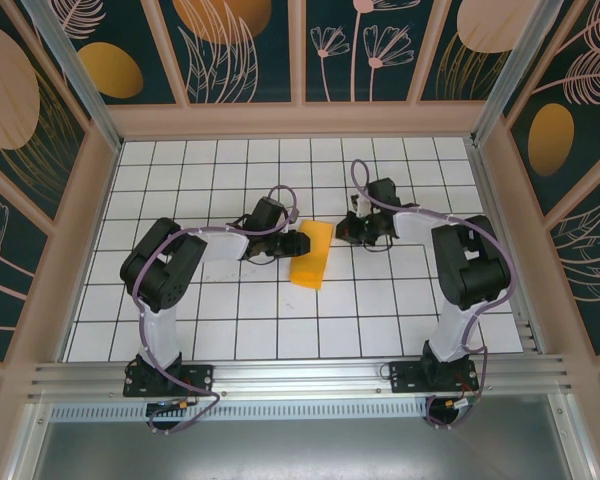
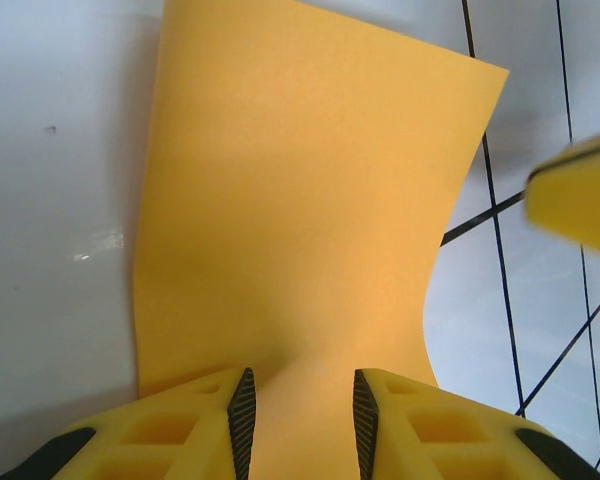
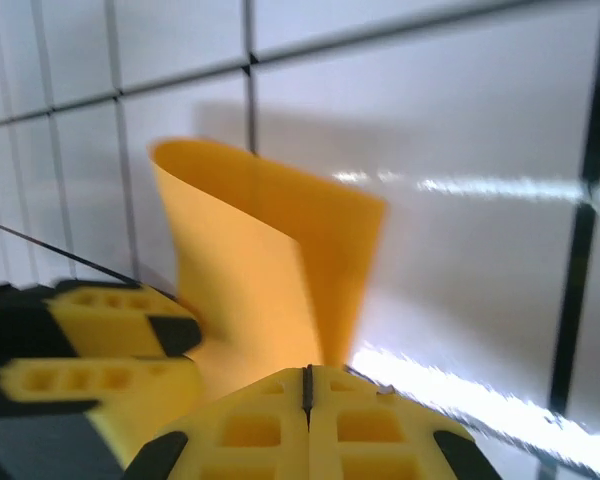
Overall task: Fold a paper plane with a square sheet of paper (fold left side to right side)
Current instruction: Hold the square sheet of paper at the center of the table, then first fold the square sheet of paper in half at the center of the table.
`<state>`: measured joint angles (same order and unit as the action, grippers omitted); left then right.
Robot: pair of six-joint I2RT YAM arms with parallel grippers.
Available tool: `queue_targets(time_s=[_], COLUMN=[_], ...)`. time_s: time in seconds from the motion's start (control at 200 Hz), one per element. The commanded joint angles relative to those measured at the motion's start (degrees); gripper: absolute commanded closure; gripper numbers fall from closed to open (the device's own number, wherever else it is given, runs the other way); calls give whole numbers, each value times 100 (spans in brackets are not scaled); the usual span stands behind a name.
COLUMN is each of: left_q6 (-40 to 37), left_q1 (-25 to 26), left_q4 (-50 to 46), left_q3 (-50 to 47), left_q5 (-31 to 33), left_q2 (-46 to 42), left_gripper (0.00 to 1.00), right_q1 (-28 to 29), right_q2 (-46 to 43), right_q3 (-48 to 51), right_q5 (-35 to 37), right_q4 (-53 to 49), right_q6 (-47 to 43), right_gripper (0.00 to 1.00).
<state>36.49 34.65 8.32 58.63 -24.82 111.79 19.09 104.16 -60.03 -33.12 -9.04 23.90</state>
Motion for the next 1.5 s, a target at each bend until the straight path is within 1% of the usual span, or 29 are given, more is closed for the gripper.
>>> queue_targets(time_s=[0.0, 0.235, 0.475, 0.616, 0.731, 0.971, 1.141, 1.236, 1.491], left_q6=[73, 60, 36, 0, -78, -94, -105, -133, -175], left_q1=[170, 174, 182, 182, 185, 182, 183, 190, 188], left_q4=[-249, -261, -278, -296, -298, -63, 3, -1, -58], left_q3=[-140, -113, -118, -121, -134, -258, -256, -256, -256], left_q5=[91, 124, 109, 96, 41, -289, -461, -423, -79], left_q2=[260, 256, 212, 161, 66, -456, -506, -399, -172], left_gripper=[65, 65, 65, 65, 62, 60, 60, 60, 60], right_q1=[103, 367, 499, 501, 501, 521, 535, 553, 596], right_q2=[246, 907, 1390, 1473, 1628, 1779, 1810, 1819, 1857], right_q3=[-415, -1070, -1289, -1245, -1281, -1161, -1177, -1195, -1262], right_q5=[-355, -436, -282, -31, 144, 367, 444, 453, 551], right_q4=[159, 260, 83, -34, -256, -468, -511, -529, -645], right_q6=[36, 165, 107, 1, -74, -100, -105, -105, -140], right_gripper=[99, 100, 100, 100, 100, 100, 100, 100, 100])
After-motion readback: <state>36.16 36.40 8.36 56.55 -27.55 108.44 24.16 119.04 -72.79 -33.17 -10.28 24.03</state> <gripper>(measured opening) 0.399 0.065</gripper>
